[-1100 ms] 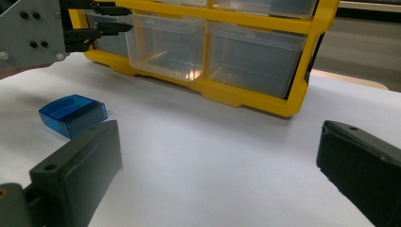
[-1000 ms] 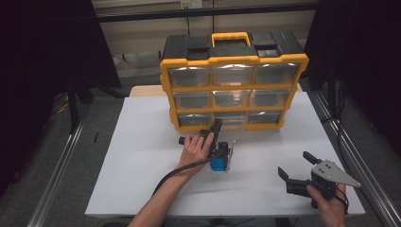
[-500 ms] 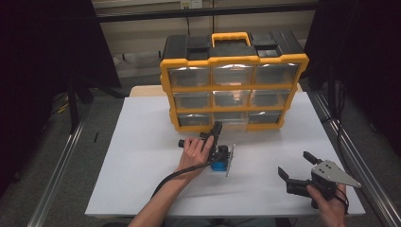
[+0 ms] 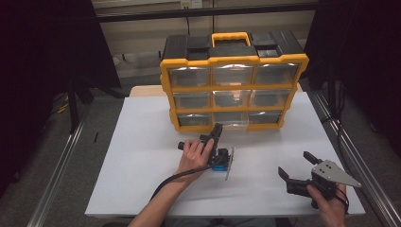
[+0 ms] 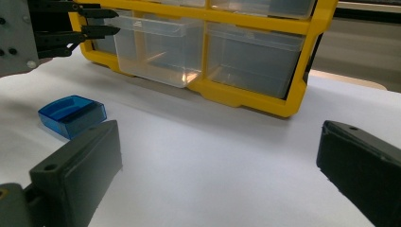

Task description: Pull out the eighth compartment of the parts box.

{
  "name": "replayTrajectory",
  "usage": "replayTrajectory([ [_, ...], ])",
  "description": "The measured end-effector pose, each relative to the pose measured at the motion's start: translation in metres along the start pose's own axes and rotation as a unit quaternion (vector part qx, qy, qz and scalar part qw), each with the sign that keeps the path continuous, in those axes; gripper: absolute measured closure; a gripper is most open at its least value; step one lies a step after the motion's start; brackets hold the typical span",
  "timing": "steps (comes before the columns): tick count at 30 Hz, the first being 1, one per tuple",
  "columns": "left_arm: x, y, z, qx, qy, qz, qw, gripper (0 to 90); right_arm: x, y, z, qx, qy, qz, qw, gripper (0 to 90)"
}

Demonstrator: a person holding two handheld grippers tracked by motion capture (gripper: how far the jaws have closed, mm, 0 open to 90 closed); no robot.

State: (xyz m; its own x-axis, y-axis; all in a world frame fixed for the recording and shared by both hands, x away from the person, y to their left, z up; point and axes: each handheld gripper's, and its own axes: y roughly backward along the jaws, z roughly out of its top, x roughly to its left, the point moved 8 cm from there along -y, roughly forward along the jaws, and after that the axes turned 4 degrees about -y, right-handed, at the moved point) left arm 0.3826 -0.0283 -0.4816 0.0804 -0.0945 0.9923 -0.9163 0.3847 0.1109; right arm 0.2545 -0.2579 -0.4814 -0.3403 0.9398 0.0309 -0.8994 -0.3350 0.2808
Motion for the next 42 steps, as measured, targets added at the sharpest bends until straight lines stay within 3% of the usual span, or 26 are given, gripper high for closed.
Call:
replayTrajectory([
  [4, 0.0, 0.001, 0.001, -0.001, -0.005, -0.002, 1.0, 79.3, 0.0, 0.0, 0.0, 0.001, 0.001, 0.002, 1.0, 0.7],
  [6, -0.003, 0.002, 0.001, -0.004, 0.013, -0.004, 0.9999, 79.3, 0.0, 0.0, 0.0, 0.001, 0.001, 0.002, 1.0, 0.7],
  [10, 0.001, 0.004, 0.002, -0.004, -0.006, 0.002, 1.0, 79.3, 0.0, 0.0, 0.0, 0.0, 0.0, 0.0, 1.0, 0.7],
  [14, 0.0, 0.005, 0.002, -0.005, 0.0, 0.002, 1.0, 79.3, 0.001, 0.0, 0.0, 0.001, 0.0, 0.004, 1.0, 0.7],
  [15, -0.001, 0.005, 0.002, -0.007, 0.01, 0.001, 0.9999, 79.3, 0.001, 0.0, 0.0, 0.001, 0.001, 0.004, 1.0, 0.7],
  [16, 0.0, 0.006, 0.003, -0.008, 0.002, 0.003, 1.0, 79.3, 0.001, -0.001, 0.0, 0.001, 0.001, 0.004, 1.0, 0.7],
  [22, -0.002, 0.009, 0.003, -0.009, 0.01, -0.006, 0.9999, 79.3, 0.001, 0.0, 0.0, 0.001, 0.0, 0.003, 1.0, 0.7],
  [24, 0.0, 0.011, 0.003, -0.004, -0.002, -0.005, 1.0, 79.3, 0.001, -0.001, 0.0, 0.001, 0.0, 0.004, 1.0, 0.7],
  [25, -0.003, 0.011, 0.004, -0.006, 0.012, -0.008, 0.9999, 79.3, 0.001, -0.001, 0.0, 0.002, 0.002, 0.005, 1.0, 0.7],
  [26, -0.001, 0.012, 0.005, -0.009, 0.002, -0.006, 0.9999, 79.3, 0.001, -0.001, 0.0, 0.003, 0.001, 0.006, 1.0, 0.7],
  [27, -0.003, 0.012, 0.005, -0.009, 0.012, -0.006, 0.9999, 79.3, 0.002, -0.001, 0.0, 0.003, 0.002, 0.006, 1.0, 0.7],
  [31, -0.001, 0.014, 0.005, -0.005, -0.009, -0.005, 0.9999, 79.3, 0.001, -0.001, 0.0, 0.001, 0.001, 0.004, 1.0, 0.7],
  [32, -0.004, 0.014, 0.005, -0.009, 0.005, -0.008, 0.9999, 79.3, 0.001, 0.0, 0.0, 0.001, 0.001, 0.004, 1.0, 0.7],
  [34, -0.004, 0.014, 0.006, -0.009, 0.004, -0.007, 0.9999, 79.3, 0.001, 0.0, 0.0, 0.001, 0.001, 0.005, 1.0, 0.7],
  [35, -0.002, 0.015, 0.006, -0.009, -0.006, -0.004, 0.9999, 79.3, 0.001, 0.0, 0.0, 0.001, 0.001, 0.004, 1.0, 0.7],
  [39, -0.004, 0.016, 0.005, -0.013, 0.005, -0.007, 0.9999, 79.3, 0.001, 0.0, 0.0, 0.002, 0.002, 0.006, 1.0, 0.7],
  [42, -0.001, 0.019, 0.006, -0.017, -0.007, -0.001, 0.9998, 79.3, 0.001, 0.0, 0.0, 0.001, 0.001, 0.004, 1.0, 0.7],
])
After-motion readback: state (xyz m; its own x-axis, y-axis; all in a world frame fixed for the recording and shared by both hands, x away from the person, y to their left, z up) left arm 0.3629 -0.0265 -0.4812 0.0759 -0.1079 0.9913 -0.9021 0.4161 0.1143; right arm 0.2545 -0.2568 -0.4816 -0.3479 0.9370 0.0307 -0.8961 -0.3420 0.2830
